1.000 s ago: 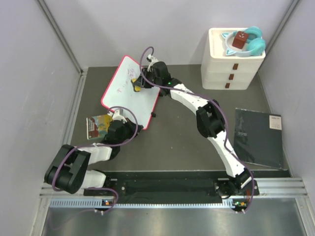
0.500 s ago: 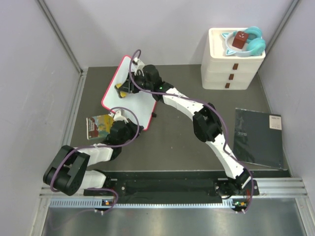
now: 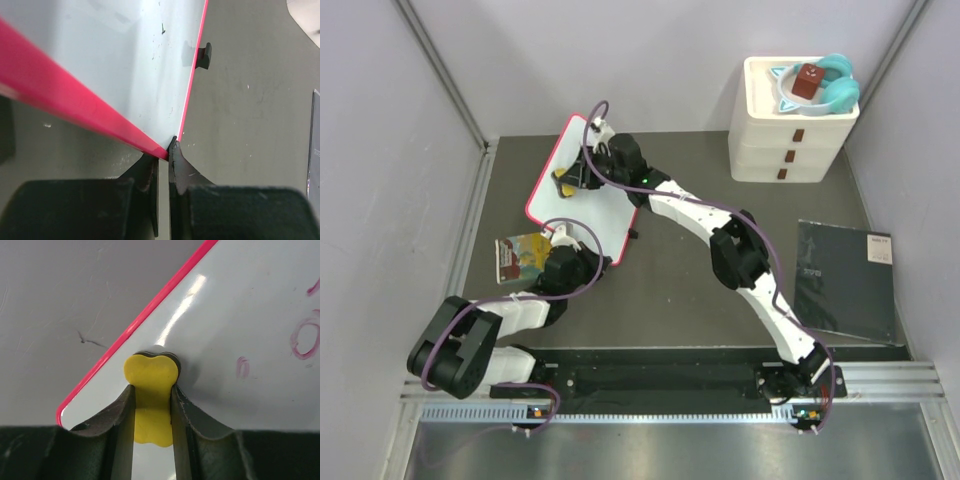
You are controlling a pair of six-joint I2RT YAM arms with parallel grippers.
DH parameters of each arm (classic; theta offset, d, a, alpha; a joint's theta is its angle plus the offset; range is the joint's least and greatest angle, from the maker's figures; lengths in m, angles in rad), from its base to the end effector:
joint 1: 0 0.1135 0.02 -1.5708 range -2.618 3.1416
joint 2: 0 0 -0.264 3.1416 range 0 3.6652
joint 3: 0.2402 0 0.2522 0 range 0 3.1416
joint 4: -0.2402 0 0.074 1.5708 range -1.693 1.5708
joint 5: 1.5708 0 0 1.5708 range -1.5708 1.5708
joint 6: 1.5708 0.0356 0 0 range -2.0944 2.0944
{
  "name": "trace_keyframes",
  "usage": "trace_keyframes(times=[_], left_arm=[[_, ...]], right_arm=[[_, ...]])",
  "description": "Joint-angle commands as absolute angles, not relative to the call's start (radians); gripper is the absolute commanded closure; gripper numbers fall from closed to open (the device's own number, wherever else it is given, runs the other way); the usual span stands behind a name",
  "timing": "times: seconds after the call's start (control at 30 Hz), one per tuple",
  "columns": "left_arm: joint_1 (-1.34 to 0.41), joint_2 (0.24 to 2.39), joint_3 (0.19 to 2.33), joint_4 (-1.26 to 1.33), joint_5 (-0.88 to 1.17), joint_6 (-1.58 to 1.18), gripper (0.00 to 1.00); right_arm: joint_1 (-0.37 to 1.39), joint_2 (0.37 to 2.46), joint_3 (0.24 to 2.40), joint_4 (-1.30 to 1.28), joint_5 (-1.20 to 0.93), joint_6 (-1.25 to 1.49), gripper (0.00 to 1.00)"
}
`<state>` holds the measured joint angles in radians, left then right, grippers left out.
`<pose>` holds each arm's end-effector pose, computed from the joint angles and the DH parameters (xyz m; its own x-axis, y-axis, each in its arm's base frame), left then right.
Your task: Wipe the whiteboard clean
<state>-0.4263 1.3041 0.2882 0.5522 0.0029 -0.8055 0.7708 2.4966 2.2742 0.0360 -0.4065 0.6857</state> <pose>0.2080 -0.0946 0.1426 -0.5820 -0.5277 -0.6187 -0.0056 0.7634 -0.6459 0.4120 0.4197 0.2569 -0.6846 0.1459 -0.7142 -0.6268 0.3822 0.6790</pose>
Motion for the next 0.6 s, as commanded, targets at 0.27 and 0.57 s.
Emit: trace_keyframes(times=[0.27,0.57], left_arm=[[-0.503,1.310,0.276,0.373,0.149,-0.612,1.00],[-0.509,1.308,0.275,0.373,0.141,-0.611,1.00]], right_arm=[[0.721,2.582,2.329,-0.040,-0.025,0.721,1.00],[0.784,2.514,2.292,-0.006,-0.161,0.649,1.00]])
